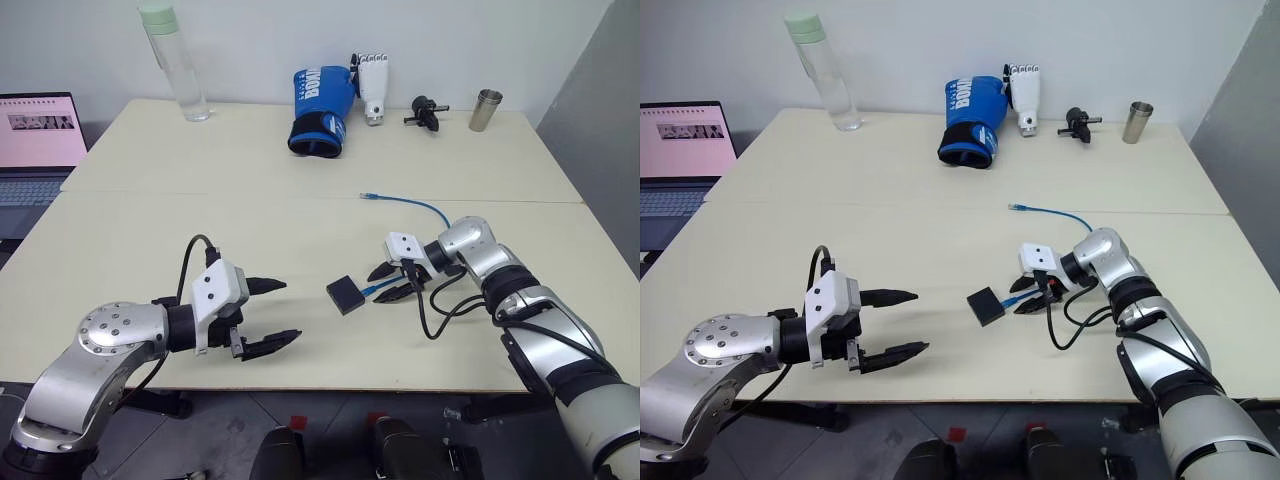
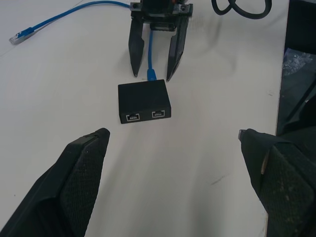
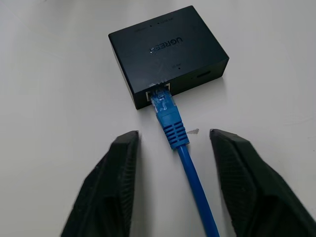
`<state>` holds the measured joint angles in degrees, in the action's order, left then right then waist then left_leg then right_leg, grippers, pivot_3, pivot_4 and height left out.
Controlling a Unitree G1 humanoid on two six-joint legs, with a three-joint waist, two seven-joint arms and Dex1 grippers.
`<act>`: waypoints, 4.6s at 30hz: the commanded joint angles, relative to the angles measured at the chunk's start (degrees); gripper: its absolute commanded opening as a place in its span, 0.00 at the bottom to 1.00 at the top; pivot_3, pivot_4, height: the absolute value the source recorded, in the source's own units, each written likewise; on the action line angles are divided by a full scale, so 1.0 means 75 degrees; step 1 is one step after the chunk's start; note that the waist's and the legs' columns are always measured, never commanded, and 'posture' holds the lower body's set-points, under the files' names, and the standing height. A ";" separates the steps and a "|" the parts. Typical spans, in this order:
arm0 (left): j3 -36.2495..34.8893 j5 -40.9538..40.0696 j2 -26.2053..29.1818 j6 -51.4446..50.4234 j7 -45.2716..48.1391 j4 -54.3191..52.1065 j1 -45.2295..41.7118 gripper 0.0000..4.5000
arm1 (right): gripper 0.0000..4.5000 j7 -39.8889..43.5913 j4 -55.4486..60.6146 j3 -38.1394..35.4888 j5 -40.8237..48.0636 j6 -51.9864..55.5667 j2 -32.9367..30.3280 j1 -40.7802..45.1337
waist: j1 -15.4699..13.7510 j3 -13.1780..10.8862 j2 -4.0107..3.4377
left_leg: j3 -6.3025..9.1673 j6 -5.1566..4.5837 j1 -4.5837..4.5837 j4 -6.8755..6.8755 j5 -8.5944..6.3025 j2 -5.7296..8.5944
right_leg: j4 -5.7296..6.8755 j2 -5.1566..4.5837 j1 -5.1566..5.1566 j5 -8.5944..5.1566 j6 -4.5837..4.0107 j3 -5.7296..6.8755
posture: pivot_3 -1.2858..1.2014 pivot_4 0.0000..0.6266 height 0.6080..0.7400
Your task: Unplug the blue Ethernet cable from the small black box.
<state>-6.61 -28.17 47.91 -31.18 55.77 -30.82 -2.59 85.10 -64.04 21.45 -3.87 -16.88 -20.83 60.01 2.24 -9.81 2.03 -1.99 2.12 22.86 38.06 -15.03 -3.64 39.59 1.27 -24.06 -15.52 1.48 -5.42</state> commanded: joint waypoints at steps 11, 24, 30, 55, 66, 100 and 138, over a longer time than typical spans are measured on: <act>0.0355 0.0073 -0.0082 0.0407 0.0111 0.0306 -0.0614 1.00 | 0.01 -0.0012 0.0222 -0.0522 0.0016 -0.0003 -0.0197 0.0197 | -0.0005 -0.0002 -0.0003 | 0.0000 0.0000 0.0001 0.0000 0.0000 0.0001 | 0.0000 0.0000 0.0000 0.0000 0.0000 0.0001 | 0.52 0.24 1.00; -0.0076 -0.1177 -0.1337 -0.0680 -0.0761 0.1971 -0.2949 1.00 | 0.01 -0.3039 0.4605 -0.2403 -0.0200 -0.0658 -0.2437 -0.1146 | -0.0063 -0.0010 -0.0016 | 0.0015 -0.0001 0.0015 -0.0001 0.0000 0.0005 | -0.0008 -0.0004 0.0001 -0.0003 0.0003 0.0015 | 0.52 0.24 1.00; 0.0317 -0.1164 -0.2561 -0.0661 -0.1069 0.3124 -0.4318 1.00 | 0.01 -0.6466 0.5350 -0.2376 -0.2251 -0.2597 -0.2575 -0.1810 | -0.0052 -0.0010 -0.0017 | 0.0005 0.0002 0.0013 0.0002 0.0001 0.0012 | 0.0005 -0.0004 -0.0004 -0.0004 0.0008 -0.0001 | 0.52 0.24 1.00; 0.1098 0.0186 -0.3645 0.1272 0.0465 0.6240 -0.6489 0.84 | 0.01 -0.9486 0.6458 -0.1464 -0.4302 -0.3634 -0.2334 -0.2198 | -0.0050 -0.0010 -0.0017 | -0.0001 0.0032 0.0014 0.0000 0.0019 0.0016 | -0.0004 -0.0002 -0.0006 -0.0004 0.0007 -0.0012 | 0.52 0.24 1.00; 0.1013 0.0263 -0.3440 0.1256 0.0648 0.6159 -0.6392 0.30 | 0.01 -0.9478 0.6087 -0.1336 -0.4122 -0.3647 -0.2298 -0.1996 | -0.0050 -0.0010 -0.0017 | -0.0002 0.0026 0.0014 0.0001 0.0015 0.0017 | -0.0004 -0.0003 -0.0005 -0.0004 0.0007 -0.0012 | 0.52 0.24 1.00; 0.0926 -0.0308 -0.2796 0.0163 0.2989 0.6754 -0.7311 0.18 | 0.99 -0.2931 0.8337 -0.2749 0.5897 0.9429 -0.2980 -0.0006 | -0.0046 -0.0013 -0.0022 | 0.0030 -0.0006 0.0018 -0.0002 -0.0002 0.0007 | -0.0007 0.0013 -0.0004 -0.0011 -0.0004 0.0019 | 0.52 0.24 1.00; 0.0978 -0.0240 -0.2799 0.0176 0.3082 0.6845 -0.7566 0.18 | 0.25 -0.2525 0.7572 -0.2142 0.4761 0.8641 -0.1915 -0.0136 | -0.0061 -0.0014 -0.0025 | 0.0046 -0.0006 0.0073 0.0011 -0.0002 0.0010 | -0.0009 0.0007 -0.0038 -0.0012 -0.0003 0.0047 | 0.52 0.24 1.00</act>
<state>1.81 -29.15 26.58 -30.10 78.27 22.14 -57.32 65.82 -7.67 5.91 32.02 49.07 -35.25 56.94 1.79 -9.92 1.84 -1.65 2.07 23.41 38.14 -15.04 -3.57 39.52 1.32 -24.34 -15.61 1.46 -5.06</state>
